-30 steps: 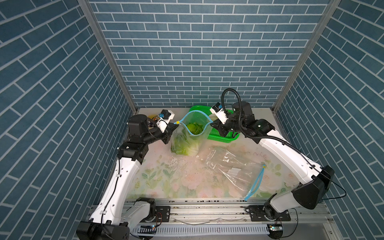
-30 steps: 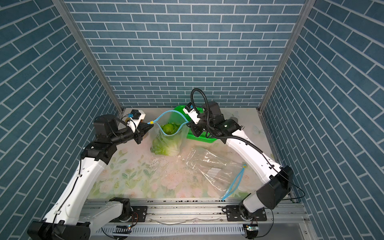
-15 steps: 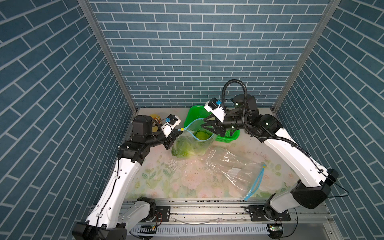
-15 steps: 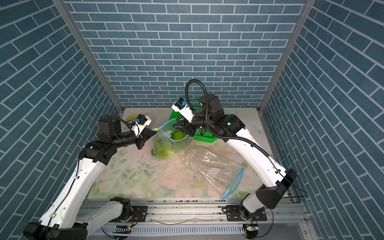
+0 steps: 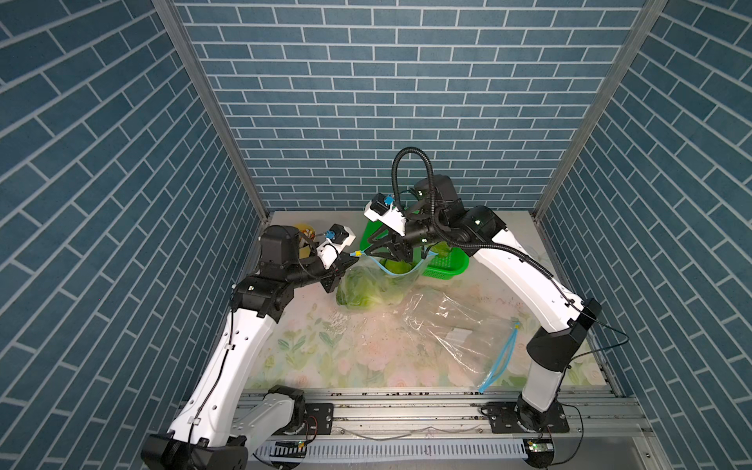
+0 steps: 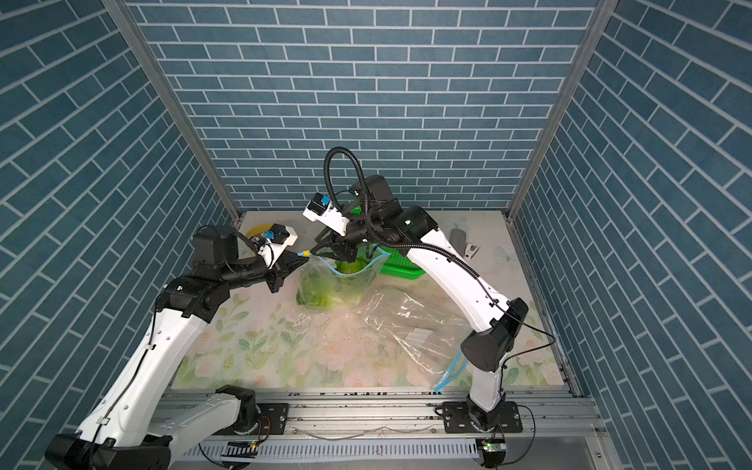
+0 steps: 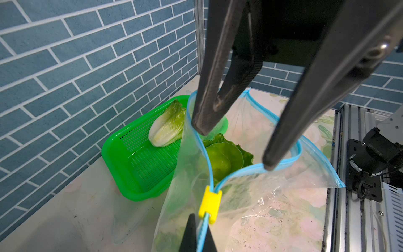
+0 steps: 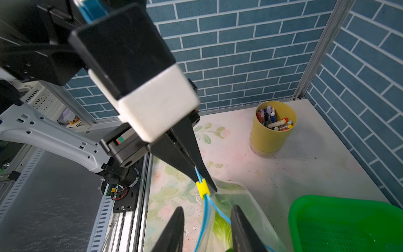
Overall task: Put the chinese cabbages into a zipper bag and zip it
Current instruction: Zip the zipper on the zipper food storage bag.
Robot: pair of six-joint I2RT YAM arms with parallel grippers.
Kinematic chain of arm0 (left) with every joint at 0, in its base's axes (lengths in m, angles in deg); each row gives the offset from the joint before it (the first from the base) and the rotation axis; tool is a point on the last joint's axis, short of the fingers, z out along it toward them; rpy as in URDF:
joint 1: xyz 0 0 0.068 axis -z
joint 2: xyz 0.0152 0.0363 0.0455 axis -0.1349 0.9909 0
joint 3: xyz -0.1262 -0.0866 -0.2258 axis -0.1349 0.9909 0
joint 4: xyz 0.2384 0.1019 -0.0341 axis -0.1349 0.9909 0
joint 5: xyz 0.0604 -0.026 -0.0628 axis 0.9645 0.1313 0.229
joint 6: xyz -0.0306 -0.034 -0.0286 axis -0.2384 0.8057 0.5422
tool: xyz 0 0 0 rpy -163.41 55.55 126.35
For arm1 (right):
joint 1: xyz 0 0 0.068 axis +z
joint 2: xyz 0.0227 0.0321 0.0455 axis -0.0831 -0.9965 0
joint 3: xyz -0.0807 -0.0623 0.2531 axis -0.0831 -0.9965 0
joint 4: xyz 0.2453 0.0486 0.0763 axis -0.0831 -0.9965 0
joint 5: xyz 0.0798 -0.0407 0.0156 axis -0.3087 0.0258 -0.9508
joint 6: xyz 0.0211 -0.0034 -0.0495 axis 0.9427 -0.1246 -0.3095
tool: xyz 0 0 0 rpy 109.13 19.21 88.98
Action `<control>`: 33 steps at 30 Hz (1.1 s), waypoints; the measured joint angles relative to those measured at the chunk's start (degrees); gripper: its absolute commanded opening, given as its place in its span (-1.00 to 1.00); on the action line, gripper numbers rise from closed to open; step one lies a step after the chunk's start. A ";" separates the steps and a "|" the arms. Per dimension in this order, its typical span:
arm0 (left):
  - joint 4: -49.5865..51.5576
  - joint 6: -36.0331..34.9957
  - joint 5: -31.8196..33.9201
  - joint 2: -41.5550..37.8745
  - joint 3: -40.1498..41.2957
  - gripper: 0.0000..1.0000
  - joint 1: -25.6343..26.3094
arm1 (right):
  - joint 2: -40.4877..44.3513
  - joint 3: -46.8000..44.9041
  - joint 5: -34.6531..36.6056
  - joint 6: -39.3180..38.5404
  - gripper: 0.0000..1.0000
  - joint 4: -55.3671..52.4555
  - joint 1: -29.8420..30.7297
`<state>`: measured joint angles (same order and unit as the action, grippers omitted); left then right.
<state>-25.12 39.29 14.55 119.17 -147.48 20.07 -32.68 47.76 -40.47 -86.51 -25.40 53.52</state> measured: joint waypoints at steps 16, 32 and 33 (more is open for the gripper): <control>-0.83 0.00 -0.22 0.57 -0.02 -1.00 0.02 | -6.62 7.61 -2.82 -2.23 -0.48 -4.83 0.44; -0.72 0.02 0.50 1.53 -0.46 -1.00 0.09 | -7.21 7.72 -2.73 -3.72 -0.83 -5.03 1.09; -0.72 0.04 0.52 1.53 -0.48 -1.00 0.09 | -7.21 7.76 -2.64 -3.74 -0.79 -5.03 1.09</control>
<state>-25.84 39.33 15.07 120.70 -147.96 20.16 -39.89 55.52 -43.11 -90.25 -30.42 54.61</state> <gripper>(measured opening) 0.045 0.094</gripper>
